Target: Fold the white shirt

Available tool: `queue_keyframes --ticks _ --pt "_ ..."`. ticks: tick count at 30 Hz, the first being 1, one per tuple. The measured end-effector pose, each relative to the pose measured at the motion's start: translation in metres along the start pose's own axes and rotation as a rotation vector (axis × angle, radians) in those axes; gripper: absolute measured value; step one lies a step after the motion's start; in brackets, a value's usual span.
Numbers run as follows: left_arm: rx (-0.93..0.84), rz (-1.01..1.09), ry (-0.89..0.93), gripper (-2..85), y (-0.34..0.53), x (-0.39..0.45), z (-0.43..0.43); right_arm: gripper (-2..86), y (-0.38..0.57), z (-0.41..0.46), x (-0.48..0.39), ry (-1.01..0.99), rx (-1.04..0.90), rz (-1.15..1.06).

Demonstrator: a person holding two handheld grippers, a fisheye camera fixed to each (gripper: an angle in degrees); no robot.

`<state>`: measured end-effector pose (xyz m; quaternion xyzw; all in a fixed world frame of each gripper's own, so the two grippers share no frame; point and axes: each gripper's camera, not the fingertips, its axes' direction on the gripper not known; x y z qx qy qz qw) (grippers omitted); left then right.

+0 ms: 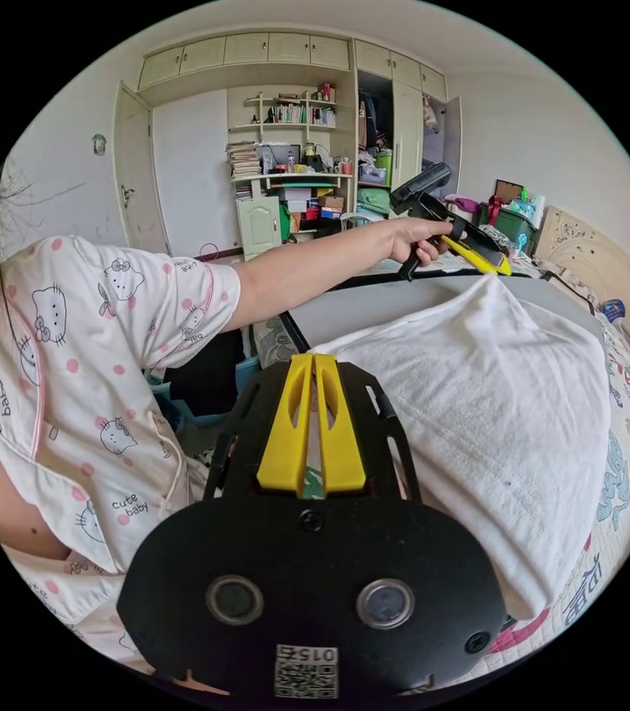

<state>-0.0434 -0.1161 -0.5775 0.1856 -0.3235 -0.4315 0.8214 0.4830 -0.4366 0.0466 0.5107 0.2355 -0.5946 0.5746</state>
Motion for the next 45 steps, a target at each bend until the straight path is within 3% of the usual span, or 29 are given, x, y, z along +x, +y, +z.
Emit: queue_keyframes --ticks 5,11,16,20,24,29,33,39,45 --pt "0.001 0.101 -0.144 1.2 -0.003 0.06 0.019 -0.7 0.007 0.021 -0.003 -0.016 -0.043 0.003" --pt "-0.117 0.175 -0.396 0.4 -0.014 0.128 0.06 -0.5 0.015 0.041 -0.001 -0.059 -0.054 0.034" --pt "-0.142 0.216 -0.484 0.6 -0.024 0.183 0.08 -0.2 0.014 0.051 0.004 -0.078 -0.074 0.055" --pt "-0.12 0.211 -0.494 1.2 -0.034 0.215 0.077 0.4 0.007 0.047 -0.001 -0.013 -0.113 0.009" --pt "-0.115 0.211 -0.504 1.7 -0.047 0.24 0.074 1.0 0.009 0.016 0.003 -0.107 -0.087 -0.066" --pt "-0.124 0.217 -0.514 1.9 -0.072 0.272 0.063 -0.5 0.021 -0.044 0.039 0.157 0.049 0.011" --pt "-0.122 0.207 -0.501 2.1 -0.092 0.286 0.046 -0.9 0.031 -0.043 0.063 0.289 -0.005 0.075" --pt "-0.115 0.174 -0.484 2.8 -0.131 0.302 0.005 -0.8 0.026 -0.027 0.111 0.15 -0.077 0.157" --pt "-0.032 0.056 -0.346 5.7 -0.175 0.288 -0.066 3.6 0.007 -0.064 0.153 0.062 0.018 0.188"
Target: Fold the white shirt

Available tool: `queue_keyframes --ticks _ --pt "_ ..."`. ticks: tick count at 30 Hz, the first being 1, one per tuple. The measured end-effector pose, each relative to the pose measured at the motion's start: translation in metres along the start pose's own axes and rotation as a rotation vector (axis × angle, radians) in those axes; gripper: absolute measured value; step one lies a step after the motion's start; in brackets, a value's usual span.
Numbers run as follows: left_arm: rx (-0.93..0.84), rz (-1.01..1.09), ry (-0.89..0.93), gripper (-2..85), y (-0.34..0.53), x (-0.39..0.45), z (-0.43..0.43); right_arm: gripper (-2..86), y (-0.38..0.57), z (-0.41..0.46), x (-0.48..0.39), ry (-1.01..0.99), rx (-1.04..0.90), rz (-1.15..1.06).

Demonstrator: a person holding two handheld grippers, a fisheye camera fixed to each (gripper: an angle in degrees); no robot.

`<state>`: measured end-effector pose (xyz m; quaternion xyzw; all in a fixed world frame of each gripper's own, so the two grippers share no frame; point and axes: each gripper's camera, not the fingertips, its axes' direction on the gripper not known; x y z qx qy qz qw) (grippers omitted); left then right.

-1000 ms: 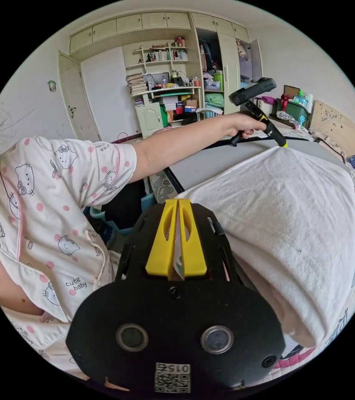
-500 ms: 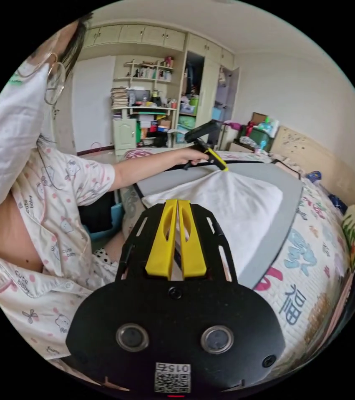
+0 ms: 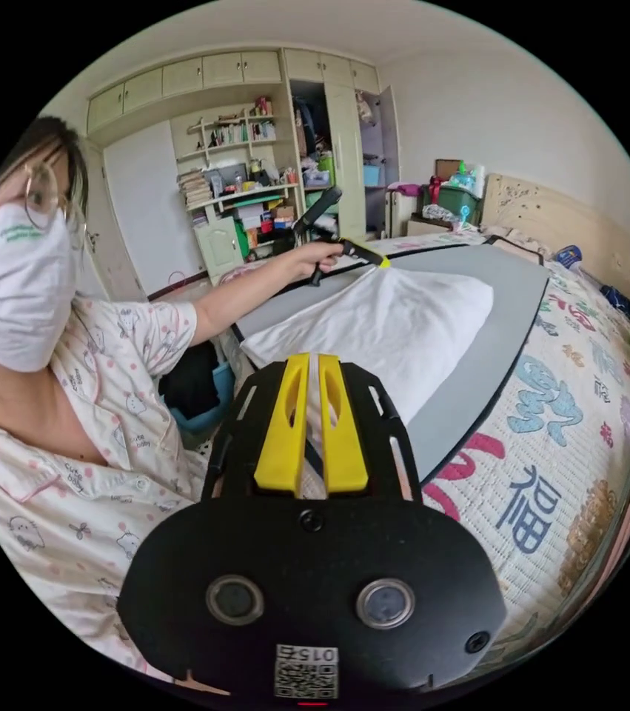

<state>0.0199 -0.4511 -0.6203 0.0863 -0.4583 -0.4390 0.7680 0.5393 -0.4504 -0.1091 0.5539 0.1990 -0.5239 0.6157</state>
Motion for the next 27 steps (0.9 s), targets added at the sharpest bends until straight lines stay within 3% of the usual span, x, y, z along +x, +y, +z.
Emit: queue_keyframes --ticks 3,5,8,10,15,19,23,27 --pt "0.038 -0.096 0.127 7.8 -0.022 -0.039 -0.04 11.9 -0.027 -0.019 0.038 0.115 0.097 0.067" --pt "0.108 -0.208 0.294 7.9 -0.036 -0.08 -0.08 14.9 -0.055 -0.021 0.095 0.216 0.12 0.228" --pt "0.253 -0.342 0.574 7.8 -0.046 -0.134 -0.132 15.6 -0.084 -0.011 0.182 0.081 0.089 0.464" --pt "0.279 -0.352 0.641 8.7 -0.049 -0.158 -0.16 15.4 -0.097 0.001 0.221 -0.001 0.083 0.546" --pt "0.193 -0.38 0.497 14.1 -0.033 -0.23 -0.21 14.9 -0.132 0.053 0.265 0.0 -0.019 0.607" --pt "0.137 -0.538 0.463 17.6 -0.003 -0.302 -0.207 13.4 -0.157 0.098 0.278 -0.062 -0.097 0.619" --pt "0.177 -0.602 0.628 18.8 -0.006 -0.348 -0.208 11.8 -0.178 0.123 0.277 -0.028 -0.095 0.605" --pt "0.161 -0.563 0.615 19.8 -0.028 -0.359 -0.223 11.1 -0.204 0.153 0.268 0.002 -0.102 0.587"
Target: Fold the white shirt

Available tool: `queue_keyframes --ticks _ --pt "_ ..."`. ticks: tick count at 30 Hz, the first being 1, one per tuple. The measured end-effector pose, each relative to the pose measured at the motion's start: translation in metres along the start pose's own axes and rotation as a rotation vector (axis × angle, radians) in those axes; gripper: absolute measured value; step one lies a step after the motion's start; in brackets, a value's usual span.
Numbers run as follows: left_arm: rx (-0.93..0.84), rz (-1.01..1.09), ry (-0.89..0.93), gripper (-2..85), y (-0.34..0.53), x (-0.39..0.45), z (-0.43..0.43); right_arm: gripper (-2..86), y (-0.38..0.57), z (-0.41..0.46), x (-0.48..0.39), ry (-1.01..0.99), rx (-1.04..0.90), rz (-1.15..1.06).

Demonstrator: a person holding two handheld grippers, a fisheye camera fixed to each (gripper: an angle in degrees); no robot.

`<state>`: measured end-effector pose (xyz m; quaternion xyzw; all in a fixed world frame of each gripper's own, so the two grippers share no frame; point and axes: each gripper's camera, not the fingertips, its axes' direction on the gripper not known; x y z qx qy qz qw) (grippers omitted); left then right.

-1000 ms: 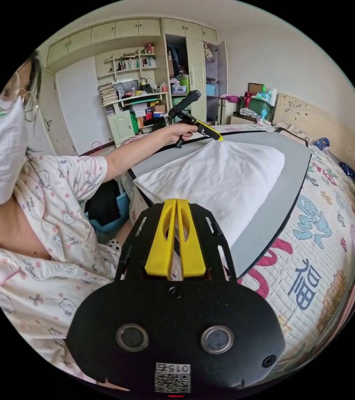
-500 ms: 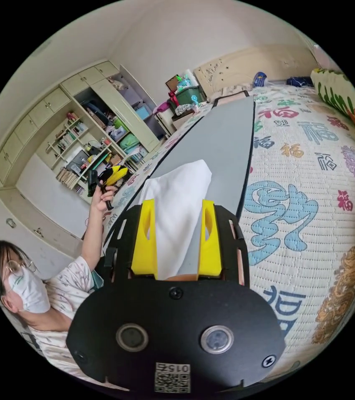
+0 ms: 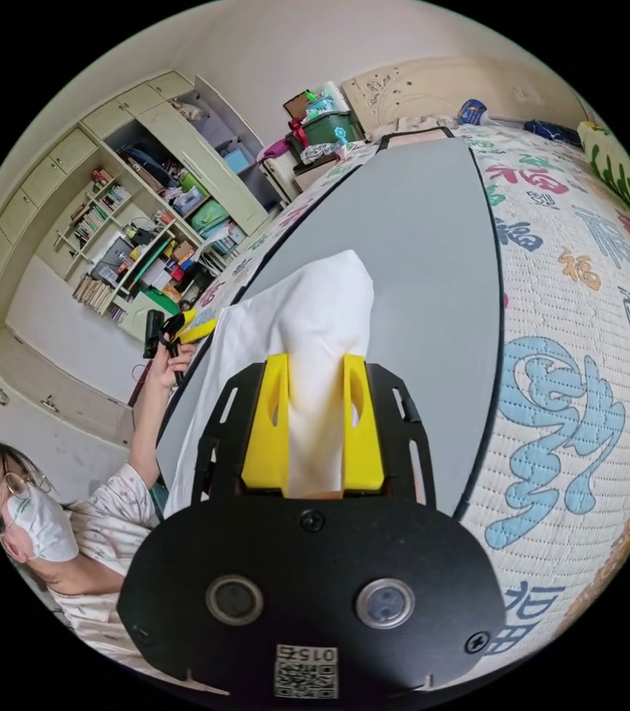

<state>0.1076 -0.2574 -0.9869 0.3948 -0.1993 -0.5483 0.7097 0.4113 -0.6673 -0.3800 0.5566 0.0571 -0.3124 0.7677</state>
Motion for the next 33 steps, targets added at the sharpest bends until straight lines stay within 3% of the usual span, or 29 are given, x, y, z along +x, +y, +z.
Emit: queue_keyframes --ticks 10,14,17,23,28,33 --pt "0.01 -0.033 0.145 18.9 -0.039 -0.027 -0.039 10.9 -0.059 0.103 -0.09 -0.029 -0.029 -0.048" --pt "0.053 -0.113 0.147 11.3 -0.041 -0.057 -0.057 11.2 -0.08 0.154 -0.146 -0.034 -0.033 -0.077" --pt "0.183 -0.089 0.183 8.6 -0.031 -0.072 -0.083 12.8 -0.085 0.167 -0.186 0.033 -0.006 -0.104" --pt "0.178 -0.071 0.204 8.1 -0.022 -0.104 -0.087 13.7 -0.098 0.14 -0.214 0.158 0.183 -0.145" --pt "0.181 -0.065 0.214 8.1 -0.004 -0.139 -0.085 17.5 -0.14 0.17 -0.208 -0.046 0.01 -0.047" --pt "0.186 -0.061 0.219 8.0 0.024 -0.182 -0.08 14.4 -0.151 0.212 -0.22 -0.011 -0.111 -0.007"
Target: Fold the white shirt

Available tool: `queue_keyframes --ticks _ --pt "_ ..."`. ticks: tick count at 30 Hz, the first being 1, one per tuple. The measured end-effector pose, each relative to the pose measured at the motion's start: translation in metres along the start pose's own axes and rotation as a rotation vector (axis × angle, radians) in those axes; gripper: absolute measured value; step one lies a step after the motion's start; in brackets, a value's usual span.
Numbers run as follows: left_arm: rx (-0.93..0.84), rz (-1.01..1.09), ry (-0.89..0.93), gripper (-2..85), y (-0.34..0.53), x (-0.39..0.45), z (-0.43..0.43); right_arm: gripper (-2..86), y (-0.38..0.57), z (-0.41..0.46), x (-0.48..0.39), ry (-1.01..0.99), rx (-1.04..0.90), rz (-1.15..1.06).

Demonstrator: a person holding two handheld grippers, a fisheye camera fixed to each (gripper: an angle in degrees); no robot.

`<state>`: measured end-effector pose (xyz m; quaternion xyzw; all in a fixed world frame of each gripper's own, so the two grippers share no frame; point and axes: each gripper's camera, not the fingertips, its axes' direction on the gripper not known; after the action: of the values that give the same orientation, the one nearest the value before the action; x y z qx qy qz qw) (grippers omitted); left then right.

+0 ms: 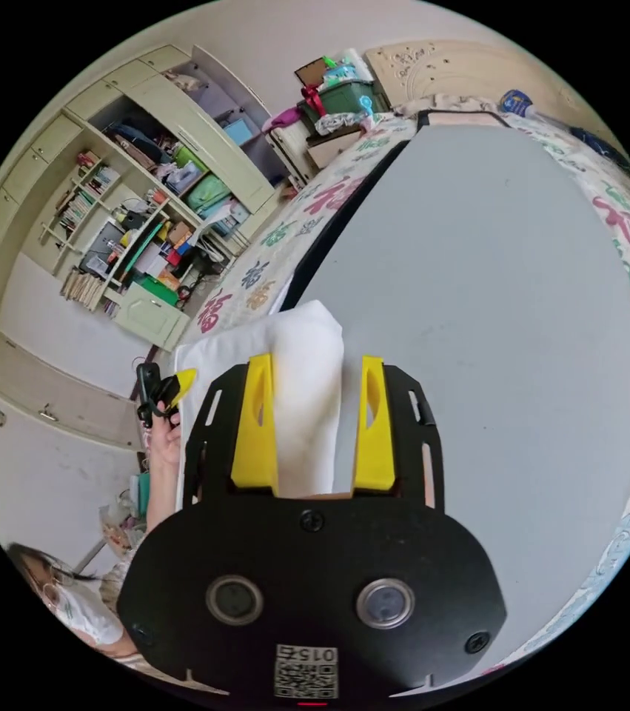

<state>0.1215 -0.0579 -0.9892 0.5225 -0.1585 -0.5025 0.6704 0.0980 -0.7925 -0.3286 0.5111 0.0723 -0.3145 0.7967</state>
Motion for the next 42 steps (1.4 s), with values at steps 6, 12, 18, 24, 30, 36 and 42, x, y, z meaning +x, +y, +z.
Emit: queue_keyframes --ticks 6,12,18,24,30,36,42 --pt "0.014 0.118 0.025 7.7 0.043 -0.048 -0.013 8.7 0.013 0.004 -0.019 -0.138 0.033 0.004" --pt "0.029 0.285 0.018 7.3 0.098 -0.083 -0.025 8.0 0.065 -0.06 -0.084 -0.153 0.242 -0.131" --pt "0.002 0.765 0.051 7.2 0.17 0.03 -0.011 7.8 0.152 -0.199 -0.155 -0.066 0.451 -0.323" --pt "-0.041 1.049 0.097 7.0 0.266 0.097 0.038 7.8 0.269 -0.33 -0.212 0.186 0.703 -0.454" --pt "-0.091 1.107 0.239 7.0 0.355 0.073 0.114 7.8 0.354 -0.41 -0.236 0.48 0.849 -0.444" --pt "-0.185 1.012 0.442 7.1 0.413 0.033 0.228 7.9 0.412 -0.477 -0.227 0.769 0.88 -0.329" --pt "-0.3 0.845 0.619 7.1 0.45 -0.026 0.383 8.0 0.412 -0.539 -0.198 1.092 0.754 -0.19"
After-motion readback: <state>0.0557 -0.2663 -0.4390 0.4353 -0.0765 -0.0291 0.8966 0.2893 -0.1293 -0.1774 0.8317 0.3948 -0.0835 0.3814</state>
